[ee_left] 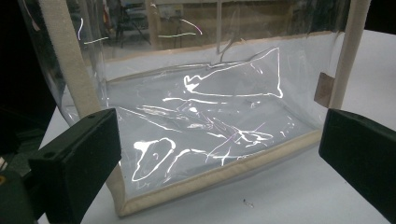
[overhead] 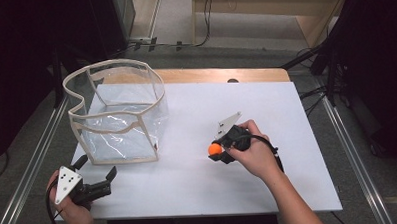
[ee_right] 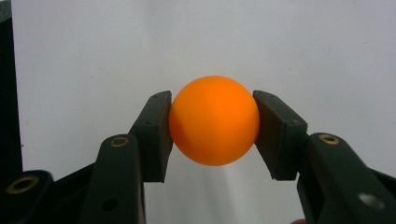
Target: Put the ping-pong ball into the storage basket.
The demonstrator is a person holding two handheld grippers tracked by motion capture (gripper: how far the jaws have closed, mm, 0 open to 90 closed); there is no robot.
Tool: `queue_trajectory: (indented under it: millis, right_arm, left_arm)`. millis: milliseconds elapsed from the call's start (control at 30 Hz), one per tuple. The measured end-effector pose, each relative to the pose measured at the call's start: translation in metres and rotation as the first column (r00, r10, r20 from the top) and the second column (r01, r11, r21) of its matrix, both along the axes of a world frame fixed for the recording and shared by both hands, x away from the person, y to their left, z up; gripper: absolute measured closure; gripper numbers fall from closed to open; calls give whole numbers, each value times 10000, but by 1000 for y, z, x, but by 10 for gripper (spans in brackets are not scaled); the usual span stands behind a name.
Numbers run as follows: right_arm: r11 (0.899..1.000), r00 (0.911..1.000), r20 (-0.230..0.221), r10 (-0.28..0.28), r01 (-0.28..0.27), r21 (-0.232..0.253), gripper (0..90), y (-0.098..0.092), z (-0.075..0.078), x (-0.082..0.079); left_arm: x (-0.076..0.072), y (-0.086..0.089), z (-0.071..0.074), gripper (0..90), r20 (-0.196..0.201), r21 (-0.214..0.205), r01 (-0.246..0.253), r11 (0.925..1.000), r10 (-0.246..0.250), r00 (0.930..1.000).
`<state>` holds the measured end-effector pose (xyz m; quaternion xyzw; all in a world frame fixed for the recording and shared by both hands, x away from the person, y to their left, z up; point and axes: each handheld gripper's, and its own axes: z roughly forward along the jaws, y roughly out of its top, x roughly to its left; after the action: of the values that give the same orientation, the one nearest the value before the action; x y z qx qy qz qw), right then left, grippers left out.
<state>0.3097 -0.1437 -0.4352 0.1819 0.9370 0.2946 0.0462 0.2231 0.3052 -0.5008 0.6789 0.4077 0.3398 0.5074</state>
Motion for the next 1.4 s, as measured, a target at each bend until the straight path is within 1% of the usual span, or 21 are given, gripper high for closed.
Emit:
queue_trajectory:
  millis: [33,100,167,200,267,333,367,467,500,667,800,867,933,1000,1067,1167,1200,1233,1300,1333,1400]
  right_arm:
    - [9999,9999,32,109,-109,-2,482,1,0,1]
    - [10000,10000,3,5,-5,-57,482,2,1,1]
    - [9998,9998,51,174,-174,1,482,3,1,3]
    - [10000,10000,10,53,-53,-55,482,4,2,2]
    - [9999,9998,86,157,-157,-4,482,6,3,3]
    - [9998,9998,53,208,-208,1,482,7,3,4]
    - [9999,9999,-3,126,-126,-44,482,8,3,4]
    - [9999,9999,-8,130,-130,3,482,10,4,5]
    - [9997,9997,57,243,-244,26,482,11,4,6]
    - [9994,9993,96,356,-357,39,482,15,5,8]
    - [9993,9993,90,375,-375,-21,482,19,8,10]
    - [9991,9990,75,432,-433,35,482,21,9,11]
    - [9994,9993,55,359,-359,30,482,22,9,11]
    - [9988,9987,96,495,-495,57,482,25,10,13]
    - [9990,9989,63,454,-454,9,482,26,11,13]
    - [9982,9982,122,588,-589,78,482,29,12,15]
    - [9979,9978,163,639,-640,48,482,31,14,16]
    - [9987,9987,41,506,-506,33,482,32,14,16]
    - [9977,9976,158,672,-672,-7,482,34,16,18]
    - [9974,9973,120,723,-723,-38,482,36,17,19]
    - [9979,9979,94,643,-642,-64,482,39,19,20]
  left_arm:
    - [0,0,0,0,3,2,-2,10000,2,10000]
    - [0,0,0,0,5,-1,-3,10000,3,10000]
    - [0,0,0,0,3,-2,-6,10000,6,10000]
    - [0,0,0,0,3,-1,-7,10000,7,10000]
    - [0,0,0,0,0,5,3,10000,-3,10000]
    - [0,0,0,0,1,-3,-4,10000,4,10000]
    - [0,0,0,0,3,1,-2,10000,2,10000]
    - [0,0,0,0,7,-4,12,10000,-12,10000]
    - [0,0,0,0,5,-16,9,10000,-9,10000]
    - [0,0,0,0,3,-22,5,10000,-5,10000]
    - [0,0,0,0,10,-37,9,10000,-9,10000]
    - [0,0,0,0,11,-36,7,10000,-7,10000]
    - [0,0,0,0,3,-53,-3,10000,3,10000]
    - [0,0,0,0,7,-57,-9,10000,9,10000]
    - [0,0,0,0,16,-66,-2,10000,2,10000]
    - [0,0,0,0,14,-55,-14,10000,14,10000]
    - [0,0,0,0,14,-70,-18,10000,18,10000]
    - [0,0,0,0,14,-70,-18,10000,18,10000]
    - [0,0,0,0,27,-67,-12,10000,12,10000]
    - [0,0,0,0,27,-67,-12,10000,12,10000]
    - [0,0,0,0,33,-98,-19,10000,19,10000]
